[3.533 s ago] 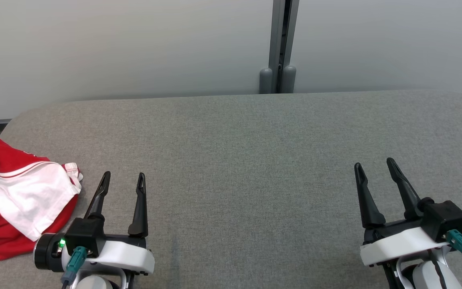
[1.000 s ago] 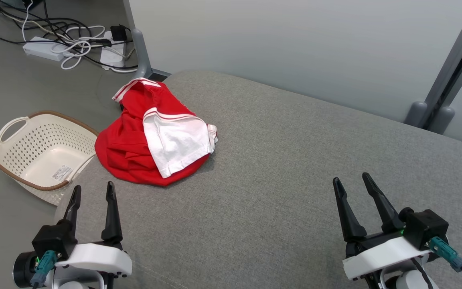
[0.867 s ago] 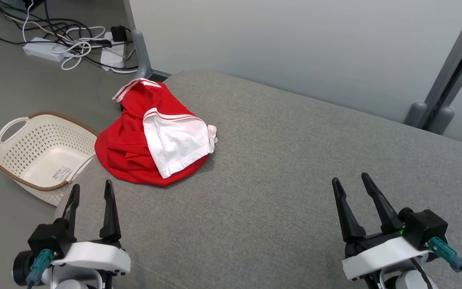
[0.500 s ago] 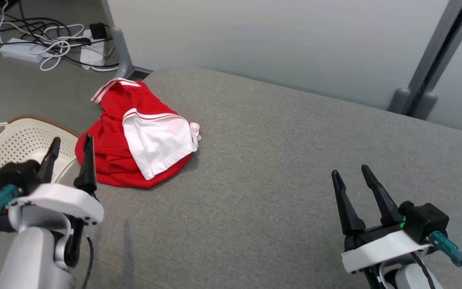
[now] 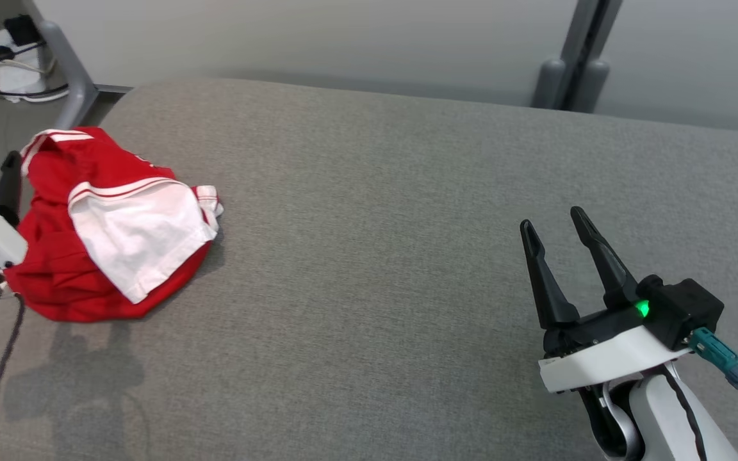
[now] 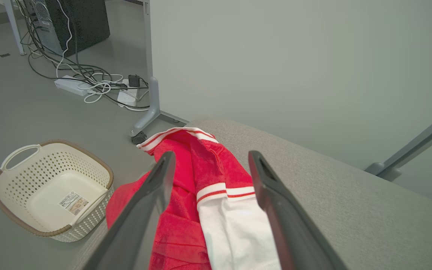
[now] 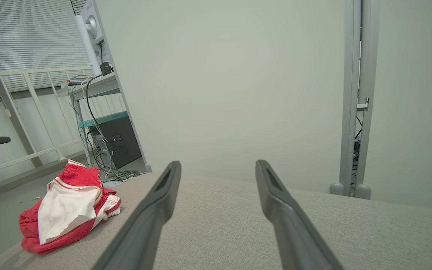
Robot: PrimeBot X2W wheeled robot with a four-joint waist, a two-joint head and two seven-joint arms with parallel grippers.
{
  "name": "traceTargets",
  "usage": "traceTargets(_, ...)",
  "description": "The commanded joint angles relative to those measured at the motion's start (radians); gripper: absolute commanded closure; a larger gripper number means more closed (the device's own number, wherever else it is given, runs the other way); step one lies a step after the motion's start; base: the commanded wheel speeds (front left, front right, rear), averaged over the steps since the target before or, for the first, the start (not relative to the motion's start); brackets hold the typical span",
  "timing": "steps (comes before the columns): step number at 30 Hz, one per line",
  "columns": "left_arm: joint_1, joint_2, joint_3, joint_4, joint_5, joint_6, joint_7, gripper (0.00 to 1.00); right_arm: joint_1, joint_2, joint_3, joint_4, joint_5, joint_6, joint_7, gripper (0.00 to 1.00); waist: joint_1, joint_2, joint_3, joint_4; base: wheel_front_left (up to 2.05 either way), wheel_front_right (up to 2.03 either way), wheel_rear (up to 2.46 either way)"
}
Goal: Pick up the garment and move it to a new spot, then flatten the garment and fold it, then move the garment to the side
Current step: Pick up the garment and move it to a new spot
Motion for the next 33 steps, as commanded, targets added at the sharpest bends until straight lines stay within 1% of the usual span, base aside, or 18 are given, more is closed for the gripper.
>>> traceTargets(1, -0.018, 0.01, 0.009, 0.014, -0.01, -0.002, 0.008, 0.0, -0.015, -0.008, 0.003, -0.003, -0.002, 0.001, -0.005, 0.0, 0.0, 0.0, 0.05, -0.052, 0.0, 0.0, 0.0)
traceTargets(5, -0.068, 0.058, 0.024, 0.095, -0.037, -0.01, 0.071, 0.0, -0.044, -0.017, 0.014, -0.013, 0.003, 0.001, -0.005, 0.0, 0.0, 0.0, 0.092, -0.11, 0.0, 0.0, 0.0)
traceTargets(8, -0.097, 0.088, 0.033, 0.147, -0.048, -0.003, 0.105, 0.0, -0.059, -0.018, 0.01, -0.02, 0.003, 0.001, -0.005, 0.0, 0.0, 0.0, 0.121, -0.146, 0.0, 0.0, 0.0)
traceTargets(12, -0.124, 0.125, 0.027, 0.218, -0.03, 0.016, 0.123, 0.0, -0.074, -0.022, 0.01, -0.027, 0.003, 0.001, -0.005, 0.0, 0.0, 0.0, 0.159, -0.184, 0.0, 0.0, 0.0)
traceTargets(15, -0.141, 0.153, 0.028, 0.269, -0.017, 0.04, 0.114, 0.0, -0.083, -0.023, 0.013, -0.03, 0.006, 0.001, -0.005, 0.0, 0.0, 0.0, 0.182, -0.207, 0.0, 0.0, 0.0)
traceTargets(20, -0.152, 0.173, 0.019, 0.355, -0.01, 0.053, 0.122, 0.0, -0.095, -0.022, 0.01, -0.032, 0.008, 0.001, -0.005, 0.0, 0.0, 0.0, 0.206, -0.231, 0.0, 0.0, 0.0)
traceTargets(21, -0.156, 0.18, 0.019, 0.367, -0.008, 0.054, 0.116, 0.13, -0.094, -0.022, 0.01, -0.033, 0.007, 0.001, -0.005, 0.0, 0.0, 0.0, 0.209, -0.232, 0.0, 0.0, 0.0)
traceTargets(22, -0.158, 0.186, 0.019, 0.377, -0.006, 0.056, 0.11, 0.47, -0.094, -0.021, 0.009, -0.034, 0.006, 0.001, -0.005, 0.0, 0.0, 0.0, 0.211, -0.234, 0.0, 0.0, 0.0)
traceTargets(23, -0.159, 0.187, 0.018, 0.387, -0.006, 0.056, 0.104, 0.86, -0.094, -0.021, 0.008, -0.034, 0.005, 0.001, -0.005, 0.0, 0.0, 0.0, 0.212, -0.235, 0.0, 0.0, 0.0)
traceTargets(24, -0.16, 0.186, 0.015, 0.398, -0.005, 0.052, 0.1, 1.0, -0.093, -0.021, 0.006, -0.034, 0.005, 0.001, -0.005, 0.0, 0.0, 0.0, 0.213, -0.235, 0.0, 0.0, 0.0)
traceTargets(33, -0.19, 0.189, -0.011, 0.442, 0.003, 0.02, 0.057, 1.0, -0.088, -0.015, 0.013, -0.02, 0.002, 0.002, -0.005, 0.0, 0.0, 0.0, 0.197, -0.217, 0.0, 0.0, 0.0)
